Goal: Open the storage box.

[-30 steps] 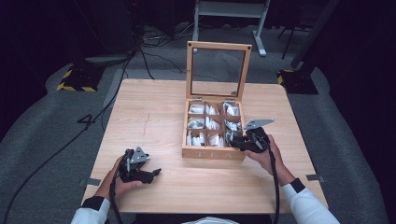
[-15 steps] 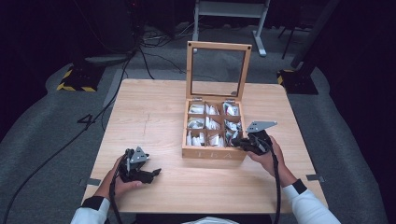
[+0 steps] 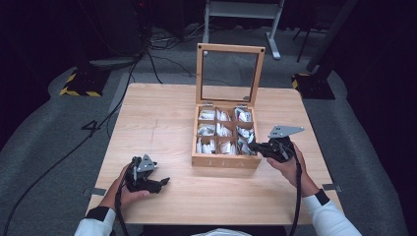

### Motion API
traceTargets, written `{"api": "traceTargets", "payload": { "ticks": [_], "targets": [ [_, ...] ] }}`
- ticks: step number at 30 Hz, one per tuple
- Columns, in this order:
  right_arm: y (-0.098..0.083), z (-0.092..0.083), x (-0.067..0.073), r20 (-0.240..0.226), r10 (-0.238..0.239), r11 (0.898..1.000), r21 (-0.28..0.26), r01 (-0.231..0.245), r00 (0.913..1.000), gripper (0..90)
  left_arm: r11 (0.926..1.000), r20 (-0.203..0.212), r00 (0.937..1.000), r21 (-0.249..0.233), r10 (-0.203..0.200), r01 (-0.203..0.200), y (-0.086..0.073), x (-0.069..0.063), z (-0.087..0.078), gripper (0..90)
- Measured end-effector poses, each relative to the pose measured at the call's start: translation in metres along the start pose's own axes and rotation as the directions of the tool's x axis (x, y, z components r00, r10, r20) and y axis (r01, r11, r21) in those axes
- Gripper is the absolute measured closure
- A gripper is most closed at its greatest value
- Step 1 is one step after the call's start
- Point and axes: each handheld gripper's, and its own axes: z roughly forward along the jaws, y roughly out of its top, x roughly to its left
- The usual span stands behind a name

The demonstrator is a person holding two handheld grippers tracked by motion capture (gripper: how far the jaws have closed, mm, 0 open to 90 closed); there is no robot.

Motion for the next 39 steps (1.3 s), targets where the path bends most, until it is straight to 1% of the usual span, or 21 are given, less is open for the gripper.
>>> {"api": "traceTargets", "payload": {
  "ticks": [5, 18, 26, 39],
  "targets": [
    [0.002, -0.007, -0.002, -0.007, 0.005, 1.000, -0.030, -0.005, 1.0000, 90.0, 1.0000, 0.002, 1.0000, 0.000, -0.001, 0.001, 0.000, 0.000, 0.000, 21.7],
    [0.005, -0.017, -0.003, -0.003, 0.010, 0.997, -0.080, -0.010, 0.9999, 90.0, 1.0000, 0.001, 1.0000, 0.000, 0.000, 0.000, 0.000, 0.000, 0.000, 21.6],
    [0.006, -0.022, -0.004, -0.009, 0.005, 0.995, -0.101, -0.006, 0.9999, 90.0, 1.0000, -0.001, 1.0000, 0.000, 0.001, -0.001, 0.000, 0.000, 0.000, 21.6],
    [0.011, -0.033, -0.001, -0.021, -0.018, 0.989, -0.147, 0.015, 0.9996, 90.0, 1.0000, -0.001, 1.0000, 0.000, 0.001, -0.001, 0.000, 0.000, 0.000, 21.6]
  ]
}}
